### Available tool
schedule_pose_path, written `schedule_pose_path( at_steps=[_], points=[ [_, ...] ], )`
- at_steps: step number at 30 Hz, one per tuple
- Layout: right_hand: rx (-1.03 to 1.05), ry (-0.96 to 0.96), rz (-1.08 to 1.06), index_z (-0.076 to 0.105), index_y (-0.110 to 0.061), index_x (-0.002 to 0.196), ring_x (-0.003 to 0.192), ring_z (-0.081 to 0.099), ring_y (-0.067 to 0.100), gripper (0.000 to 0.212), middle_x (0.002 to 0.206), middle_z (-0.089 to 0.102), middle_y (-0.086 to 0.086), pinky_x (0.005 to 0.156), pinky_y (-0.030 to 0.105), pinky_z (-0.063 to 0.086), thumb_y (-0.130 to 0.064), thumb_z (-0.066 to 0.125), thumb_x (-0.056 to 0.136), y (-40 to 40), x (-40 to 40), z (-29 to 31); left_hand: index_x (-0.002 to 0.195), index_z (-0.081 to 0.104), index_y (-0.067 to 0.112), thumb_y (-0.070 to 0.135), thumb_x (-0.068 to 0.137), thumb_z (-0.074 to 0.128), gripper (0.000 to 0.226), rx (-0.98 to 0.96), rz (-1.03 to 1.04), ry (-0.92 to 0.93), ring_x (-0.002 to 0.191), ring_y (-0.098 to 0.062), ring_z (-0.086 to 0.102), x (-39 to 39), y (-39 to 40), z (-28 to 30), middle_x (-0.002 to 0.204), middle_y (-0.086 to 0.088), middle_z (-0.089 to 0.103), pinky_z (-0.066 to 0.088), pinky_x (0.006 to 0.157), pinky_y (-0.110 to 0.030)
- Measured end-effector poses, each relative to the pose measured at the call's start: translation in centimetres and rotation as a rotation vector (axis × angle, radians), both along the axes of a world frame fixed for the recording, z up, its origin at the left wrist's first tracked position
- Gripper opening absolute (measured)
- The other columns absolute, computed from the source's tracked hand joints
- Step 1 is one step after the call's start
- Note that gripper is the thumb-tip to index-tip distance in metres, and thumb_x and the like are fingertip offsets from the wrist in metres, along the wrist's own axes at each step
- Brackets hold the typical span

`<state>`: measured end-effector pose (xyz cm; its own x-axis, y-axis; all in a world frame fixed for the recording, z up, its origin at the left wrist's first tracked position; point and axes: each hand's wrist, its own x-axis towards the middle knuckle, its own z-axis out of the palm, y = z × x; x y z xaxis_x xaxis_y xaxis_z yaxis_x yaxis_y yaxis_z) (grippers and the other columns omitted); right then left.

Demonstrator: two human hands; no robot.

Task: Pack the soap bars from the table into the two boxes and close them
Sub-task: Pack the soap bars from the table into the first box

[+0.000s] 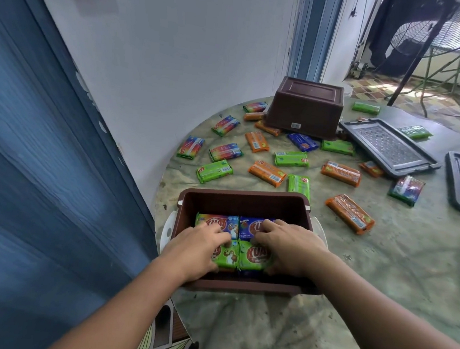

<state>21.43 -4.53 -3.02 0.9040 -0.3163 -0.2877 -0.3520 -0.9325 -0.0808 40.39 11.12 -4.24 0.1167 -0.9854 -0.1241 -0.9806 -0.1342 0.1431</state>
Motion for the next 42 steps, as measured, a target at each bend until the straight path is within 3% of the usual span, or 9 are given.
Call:
schedule_pose_path(
  at_steps=[4,7,9,11,15,17,21,25,42],
  points=[
    [0.013,-0.104,-0.042,0.045,-0.042,0.145,0.116,0.046,0.016,0.077,0.129,0.045,-0.010,0.094,0.038,0.047,-0.075,0.063,0.077,0.0,-0.2,0.0,0.122,0.055,0.040,0.063,0.069,0.079,0.063,-0.009,0.038,0.078,0.113,-0.010,0.047,-0.1,0.0,0.1,0.116,0.016,0.049,0.047,0.091,-0.035],
    [0.094,-0.360,-0.158,0.057,-0.039,0.131,0.114,0.048,0.016,0.047,0.119,0.050,-0.009,0.091,0.034,0.046,-0.061,0.063,0.090,-0.4,-0.3,0.6,0.118,0.062,0.035,0.068,0.076,0.072,0.055,-0.185,0.080,0.143,0.106,-0.011,0.049,0.0,0.1,0.3,0.109,0.014,0.052,0.048,0.089,-0.034],
    [0.078,-0.518,-0.260,0.061,-0.033,0.118,0.112,0.049,0.019,0.029,0.114,0.052,-0.008,0.088,0.035,0.047,-0.048,0.066,0.094,-0.9,-0.1,0.8,0.117,0.063,0.028,0.059,0.084,0.068,0.046,-0.338,0.095,0.009,0.101,-0.016,0.051,0.6,-0.5,0.7,0.106,0.008,0.054,0.050,0.085,-0.035],
    [-0.018,-0.619,-0.303,0.060,-0.030,0.113,0.109,0.048,0.022,0.026,0.113,0.051,-0.004,0.091,0.040,0.047,-0.043,0.068,0.092,-1.7,0.3,0.7,0.121,0.061,0.024,0.054,0.087,0.067,0.046,-0.419,0.147,-0.136,0.103,-0.021,0.051,1.5,-1.8,1.5,0.110,0.001,0.054,0.049,0.085,-0.037],
    [-0.059,-0.439,-0.309,0.040,-0.036,0.147,0.127,0.045,0.027,0.060,0.138,0.047,0.001,0.109,0.043,0.040,-0.051,0.063,0.094,-3.2,1.6,1.0,0.138,0.045,0.024,0.065,0.089,0.060,0.065,-0.195,0.256,-0.247,0.123,-0.027,0.042,3.3,-5.1,2.5,0.134,-0.005,0.047,0.042,0.099,-0.040],
    [-0.102,-0.330,-0.272,0.029,-0.039,0.153,0.131,0.045,0.029,0.064,0.141,0.049,0.001,0.113,0.044,0.035,-0.054,0.057,0.097,-3.8,2.1,0.6,0.138,0.040,0.025,0.066,0.091,0.056,0.065,-0.104,0.272,-0.226,0.125,-0.027,0.043,3.5,-6.1,1.8,0.135,-0.004,0.048,0.039,0.101,-0.042],
    [-0.105,-0.353,-0.305,0.036,-0.040,0.143,0.125,0.047,0.030,0.044,0.134,0.053,-0.001,0.106,0.048,0.036,-0.047,0.051,0.102,-4.4,3.1,0.2,0.131,0.043,0.026,0.053,0.099,0.051,0.043,-0.202,0.313,-0.208,0.119,-0.026,0.047,3.6,-6.1,0.3,0.126,-0.002,0.054,0.035,0.101,-0.043],
    [-0.081,-0.333,-0.282,0.040,-0.038,0.133,0.123,0.048,0.029,0.031,0.130,0.055,-0.003,0.098,0.049,0.038,-0.045,0.048,0.104,-5.3,4.0,0.1,0.126,0.042,0.028,0.051,0.101,0.048,0.034,-0.202,0.314,-0.195,0.117,-0.024,0.045,4.4,-6.5,-0.2,0.123,0.000,0.053,0.035,0.100,-0.043],
    [-0.085,-0.315,-0.294,0.041,-0.038,0.132,0.124,0.046,0.030,0.028,0.129,0.054,-0.002,0.098,0.050,0.037,-0.042,0.047,0.104,-7.7,12.5,0.5,0.130,0.043,0.028,0.051,0.102,0.047,0.037,-0.176,0.291,-0.182,0.116,-0.023,0.045,13.2,-9.3,0.4,0.122,0.001,0.052,0.036,0.095,-0.040]
  ],
)
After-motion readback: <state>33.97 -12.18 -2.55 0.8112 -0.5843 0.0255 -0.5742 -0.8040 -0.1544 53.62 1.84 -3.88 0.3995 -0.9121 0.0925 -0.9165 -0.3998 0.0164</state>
